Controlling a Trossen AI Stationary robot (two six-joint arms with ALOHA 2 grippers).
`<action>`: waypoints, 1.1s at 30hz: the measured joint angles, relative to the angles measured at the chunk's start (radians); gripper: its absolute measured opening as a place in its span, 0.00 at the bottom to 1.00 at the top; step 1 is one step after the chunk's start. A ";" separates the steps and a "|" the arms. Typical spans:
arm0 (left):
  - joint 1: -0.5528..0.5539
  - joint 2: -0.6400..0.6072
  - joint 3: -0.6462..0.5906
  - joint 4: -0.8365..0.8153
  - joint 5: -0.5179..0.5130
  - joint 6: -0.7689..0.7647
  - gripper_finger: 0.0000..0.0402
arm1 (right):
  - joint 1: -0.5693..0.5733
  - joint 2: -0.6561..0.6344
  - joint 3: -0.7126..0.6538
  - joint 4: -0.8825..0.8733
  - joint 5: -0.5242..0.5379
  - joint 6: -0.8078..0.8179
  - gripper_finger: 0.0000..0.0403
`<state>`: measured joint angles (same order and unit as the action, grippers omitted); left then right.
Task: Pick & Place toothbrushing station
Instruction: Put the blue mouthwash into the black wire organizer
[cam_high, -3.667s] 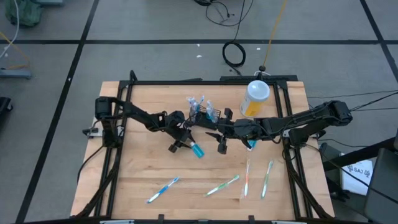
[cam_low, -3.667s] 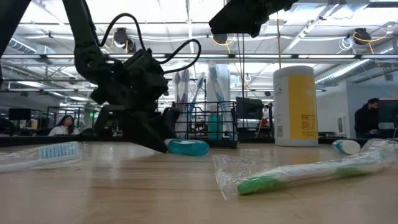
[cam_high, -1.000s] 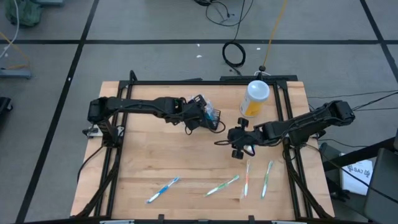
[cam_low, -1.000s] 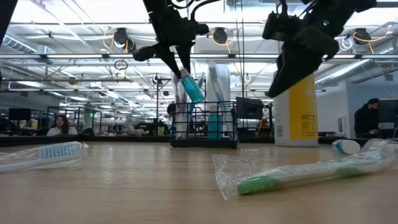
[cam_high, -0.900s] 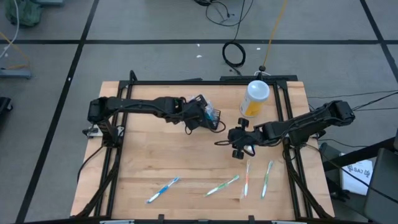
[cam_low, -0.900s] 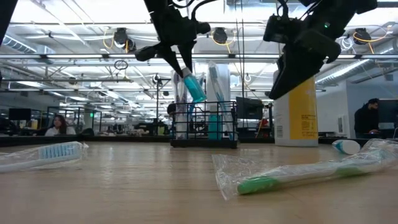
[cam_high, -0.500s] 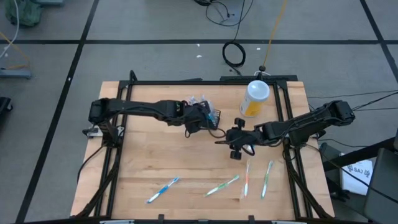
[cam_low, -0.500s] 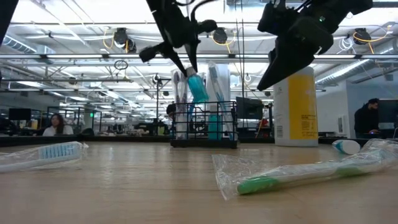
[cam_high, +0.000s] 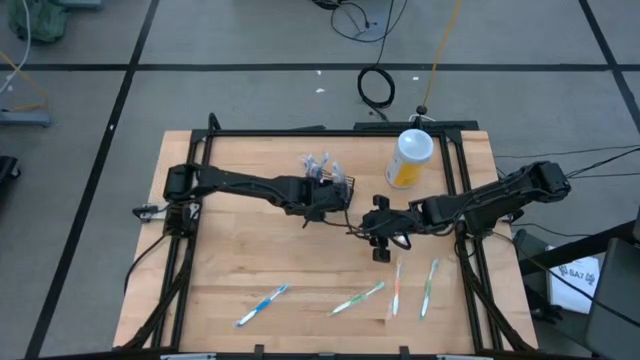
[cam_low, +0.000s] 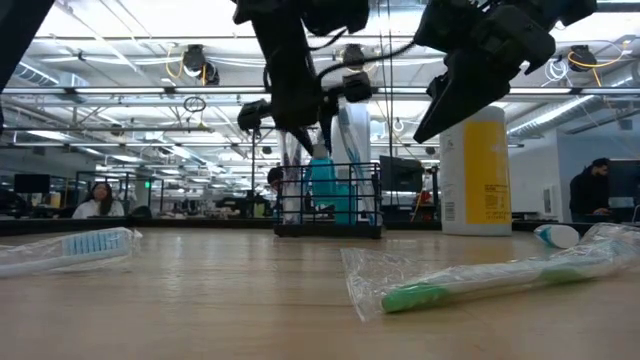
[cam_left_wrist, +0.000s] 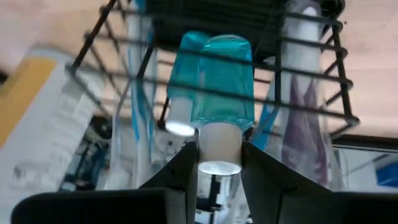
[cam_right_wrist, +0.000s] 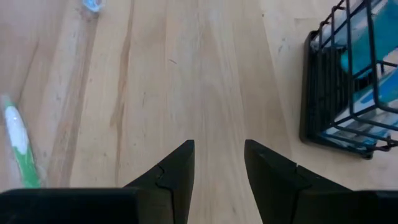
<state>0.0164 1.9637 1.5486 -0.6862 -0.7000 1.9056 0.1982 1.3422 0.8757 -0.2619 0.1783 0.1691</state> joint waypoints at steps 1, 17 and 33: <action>0.000 0.006 0.000 0.001 0.000 0.017 0.23 | 0.000 0.000 0.000 0.003 0.000 0.000 0.33; 0.003 0.059 0.000 0.055 0.081 -0.054 0.32 | 0.000 0.000 0.000 0.004 0.000 -0.001 0.33; 0.001 0.059 0.000 0.061 0.024 -0.038 0.32 | 0.000 0.000 0.000 0.003 0.000 -0.002 0.33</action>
<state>0.0170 2.0232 1.5486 -0.6254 -0.6758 1.8678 0.1982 1.3422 0.8761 -0.2585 0.1783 0.1670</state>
